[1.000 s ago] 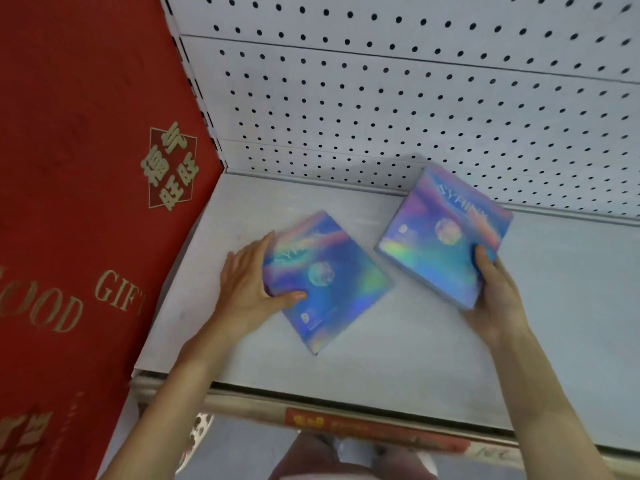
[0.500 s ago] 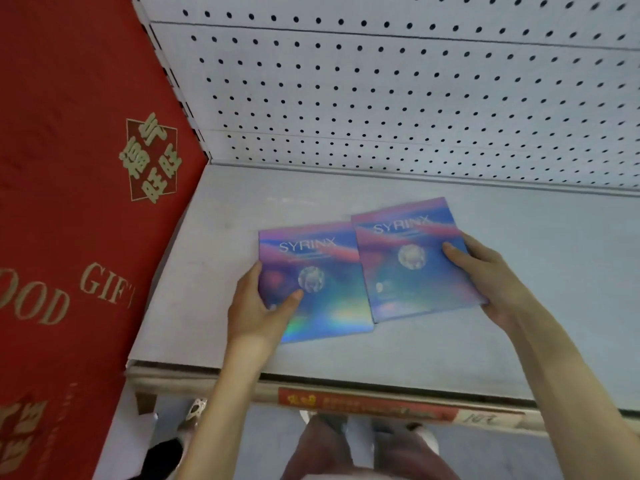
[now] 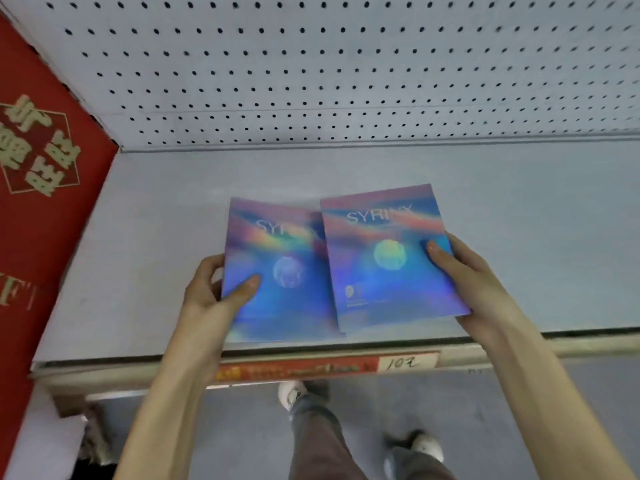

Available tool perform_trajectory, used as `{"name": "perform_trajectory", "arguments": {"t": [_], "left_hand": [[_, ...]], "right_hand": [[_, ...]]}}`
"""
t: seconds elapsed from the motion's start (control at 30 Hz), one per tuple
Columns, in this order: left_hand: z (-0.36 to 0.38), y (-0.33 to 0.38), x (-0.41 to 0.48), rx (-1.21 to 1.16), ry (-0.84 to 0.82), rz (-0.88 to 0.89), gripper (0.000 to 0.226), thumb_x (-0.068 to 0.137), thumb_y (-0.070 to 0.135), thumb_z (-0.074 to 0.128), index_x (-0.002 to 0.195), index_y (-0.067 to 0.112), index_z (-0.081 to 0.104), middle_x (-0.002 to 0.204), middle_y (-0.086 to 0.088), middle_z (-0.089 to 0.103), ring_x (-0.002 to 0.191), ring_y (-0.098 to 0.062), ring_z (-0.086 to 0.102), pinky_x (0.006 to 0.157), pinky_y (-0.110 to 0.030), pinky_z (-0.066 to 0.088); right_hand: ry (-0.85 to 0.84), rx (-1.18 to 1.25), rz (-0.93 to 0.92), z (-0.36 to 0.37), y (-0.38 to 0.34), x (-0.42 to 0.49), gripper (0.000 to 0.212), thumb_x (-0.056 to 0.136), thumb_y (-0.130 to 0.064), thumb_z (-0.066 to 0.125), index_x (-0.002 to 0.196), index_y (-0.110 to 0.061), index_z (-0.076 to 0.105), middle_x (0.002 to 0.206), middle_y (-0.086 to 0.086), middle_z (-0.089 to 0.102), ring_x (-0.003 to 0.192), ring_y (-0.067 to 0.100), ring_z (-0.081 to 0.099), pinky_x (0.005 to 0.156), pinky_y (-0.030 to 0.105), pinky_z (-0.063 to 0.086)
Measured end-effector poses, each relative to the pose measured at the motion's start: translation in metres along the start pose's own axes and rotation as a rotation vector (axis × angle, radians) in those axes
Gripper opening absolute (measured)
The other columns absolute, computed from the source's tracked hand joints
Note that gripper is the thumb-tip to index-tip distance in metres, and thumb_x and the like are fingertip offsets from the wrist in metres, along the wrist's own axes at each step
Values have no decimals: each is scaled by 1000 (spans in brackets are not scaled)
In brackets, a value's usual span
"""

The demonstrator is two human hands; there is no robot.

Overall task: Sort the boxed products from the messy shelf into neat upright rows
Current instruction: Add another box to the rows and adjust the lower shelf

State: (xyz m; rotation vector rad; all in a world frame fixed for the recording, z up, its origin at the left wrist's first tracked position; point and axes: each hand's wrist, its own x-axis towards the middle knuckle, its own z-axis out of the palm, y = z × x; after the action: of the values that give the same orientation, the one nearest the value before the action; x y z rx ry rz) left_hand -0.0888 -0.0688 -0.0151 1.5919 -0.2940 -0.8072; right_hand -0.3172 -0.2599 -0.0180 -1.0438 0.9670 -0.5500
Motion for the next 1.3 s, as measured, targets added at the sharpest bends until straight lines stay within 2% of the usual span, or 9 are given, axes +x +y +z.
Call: {"name": "perform_trajectory", "arguments": {"t": [0.13, 0.37, 0.57, 0.63, 0.77, 1.0, 1.13, 1.2, 1.3], "left_hand": [[79, 2, -59, -73, -102, 114, 31, 81, 9, 65, 109, 19, 55, 97, -9, 73, 81, -21, 68, 72, -36, 55], [229, -24, -164, -220, -193, 82, 25, 79, 26, 60, 101, 17, 69, 100, -1, 75, 85, -13, 71, 65, -24, 58], [396, -37, -252, -82, -439, 164, 10, 84, 19, 61, 90, 18, 69, 84, 10, 75, 75, -7, 67, 69, -29, 55], [444, -37, -279, -68, -541, 141, 16, 78, 24, 64, 92, 18, 70, 87, 6, 75, 76, -12, 68, 68, -37, 55], [523, -38, -320, -65, -717, 82, 23, 75, 27, 64, 95, 20, 73, 97, 0, 76, 80, -15, 72, 59, -30, 59], [668, -57, -351, 18, -769, 118, 15, 92, 13, 58, 92, 20, 71, 83, 8, 76, 69, -9, 71, 51, -24, 55], [771, -71, -356, -15, -785, 77, 13, 89, 17, 60, 85, 20, 72, 83, 3, 75, 69, -17, 71, 57, -40, 60], [825, -74, -358, -57, -782, 72, 14, 90, 15, 59, 85, 18, 72, 81, 4, 76, 66, -13, 71, 53, -30, 58], [902, -71, -360, -81, -763, 64, 17, 91, 14, 59, 84, 19, 73, 80, 6, 76, 68, -9, 71, 54, -25, 57]], "right_hand": [[-33, 71, 24, -51, -2, -54, 32, 68, -37, 69, 96, -22, 77, 100, 5, 76, 81, 16, 73, 58, 26, 57], [194, 196, -86, -243, -12, -151, 20, 71, -31, 65, 84, -24, 80, 90, 1, 77, 72, 12, 73, 54, 22, 55], [494, 343, -191, -408, -8, -267, 37, 70, -19, 68, 104, -4, 70, 97, 8, 76, 80, 18, 74, 61, 26, 57], [552, 424, -233, -447, -8, -300, 36, 69, -20, 70, 101, -5, 73, 100, 9, 76, 85, 20, 74, 63, 28, 58], [626, 553, -296, -511, -1, -344, 37, 59, -21, 78, 96, -14, 78, 102, 9, 75, 86, 20, 73, 65, 29, 58], [724, 720, -332, -622, -5, -358, 46, 63, -20, 73, 106, -4, 72, 109, 14, 73, 90, 25, 72, 73, 35, 60], [700, 659, -363, -712, -33, -345, 54, 69, -15, 74, 120, -1, 62, 115, 14, 71, 97, 27, 71, 74, 34, 59], [717, 636, -351, -758, -51, -335, 55, 69, -13, 72, 122, -2, 61, 116, 13, 70, 96, 26, 71, 72, 34, 59], [748, 635, -325, -827, -81, -320, 55, 72, -12, 66, 126, -6, 58, 121, 13, 68, 103, 28, 68, 84, 43, 58]]}}
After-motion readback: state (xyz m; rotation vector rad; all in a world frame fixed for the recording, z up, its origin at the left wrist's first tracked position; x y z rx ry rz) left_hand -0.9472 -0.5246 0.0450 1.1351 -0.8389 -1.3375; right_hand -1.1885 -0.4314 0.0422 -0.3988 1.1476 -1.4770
